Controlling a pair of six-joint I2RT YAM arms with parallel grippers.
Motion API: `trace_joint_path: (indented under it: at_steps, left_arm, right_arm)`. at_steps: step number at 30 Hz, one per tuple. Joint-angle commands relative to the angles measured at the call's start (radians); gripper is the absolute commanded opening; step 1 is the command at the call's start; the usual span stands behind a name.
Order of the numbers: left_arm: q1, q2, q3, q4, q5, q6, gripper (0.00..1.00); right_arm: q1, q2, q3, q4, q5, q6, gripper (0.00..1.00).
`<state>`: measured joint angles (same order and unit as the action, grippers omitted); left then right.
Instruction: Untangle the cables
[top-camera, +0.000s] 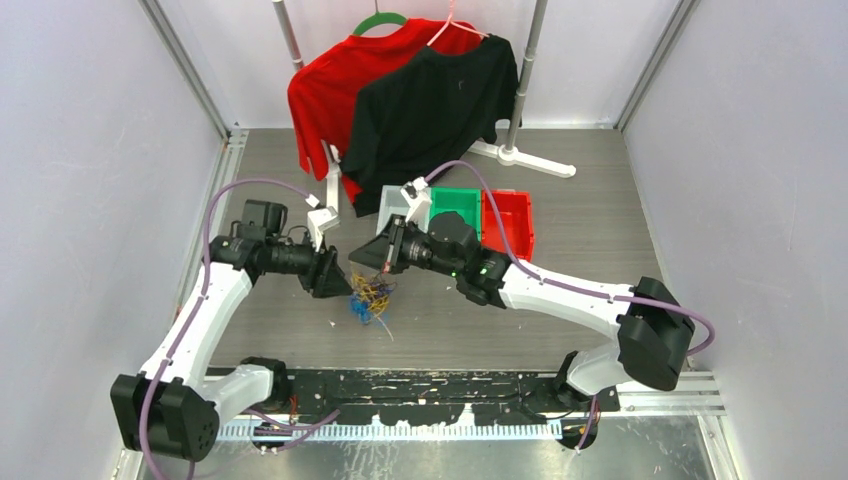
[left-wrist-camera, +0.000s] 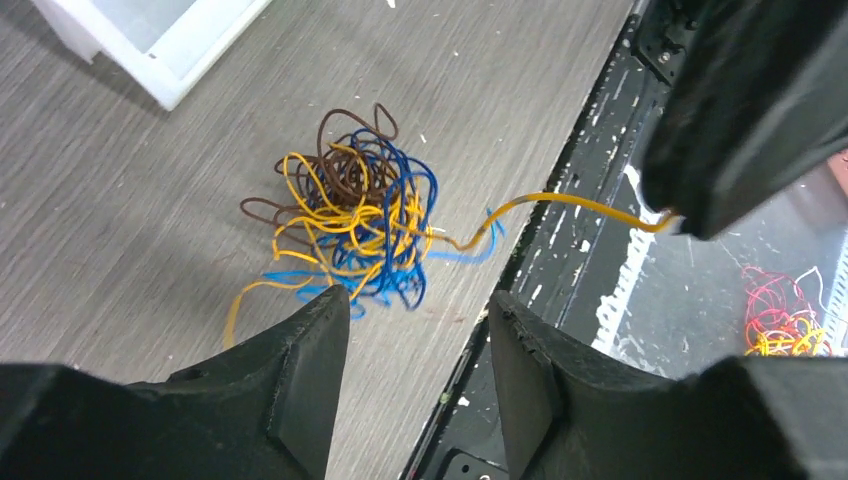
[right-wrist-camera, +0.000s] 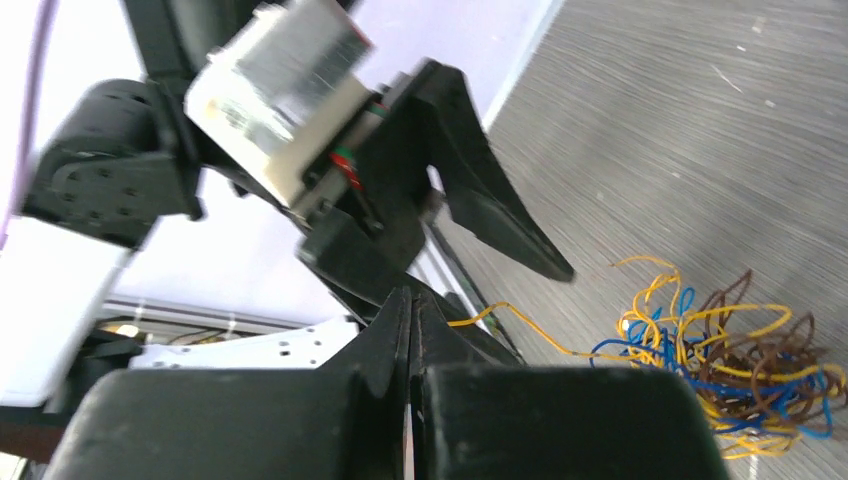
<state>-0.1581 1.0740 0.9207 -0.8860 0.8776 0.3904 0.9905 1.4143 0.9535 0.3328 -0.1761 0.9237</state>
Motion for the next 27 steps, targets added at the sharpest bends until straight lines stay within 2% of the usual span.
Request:
trace_joint_path:
  at_steps: [1,6,12,13,20,25,27]
  left_arm:
    - [-0.004,-0.069,-0.016,0.055,0.100,-0.100,0.55]
    - [-0.004,-0.106,-0.059,0.168,0.086,-0.288,0.53]
    - [-0.004,-0.158,-0.048,0.161,0.085,-0.339,0.49]
    - [-0.004,-0.168,-0.046,0.159,0.078,-0.334,0.47]
    - [-0.004,-0.209,-0.048,0.168,-0.031,-0.327,0.12]
    - [-0.004,-0.221,-0.036,0.183,-0.031,-0.371,0.01]
    - [-0.004,-0.227,-0.032,0.191,-0.017,-0.393,0.00]
  right_arm:
    - [0.000,-0.004,0.084,0.126,-0.048,0.061,0.01]
    - [0.000,0.028,0.119,0.208,-0.075,0.121,0.01]
    - [0.000,0.035,0.136,0.224,-0.076,0.132,0.01]
    - [-0.001,0.035,0.132,0.231,-0.076,0.135,0.01]
    - [0.001,0.023,0.111,0.255,-0.076,0.150,0.01]
    - [0.000,0.013,0.092,0.250,-0.074,0.152,0.01]
    - [0.001,0.011,0.082,0.248,-0.075,0.151,0.01]
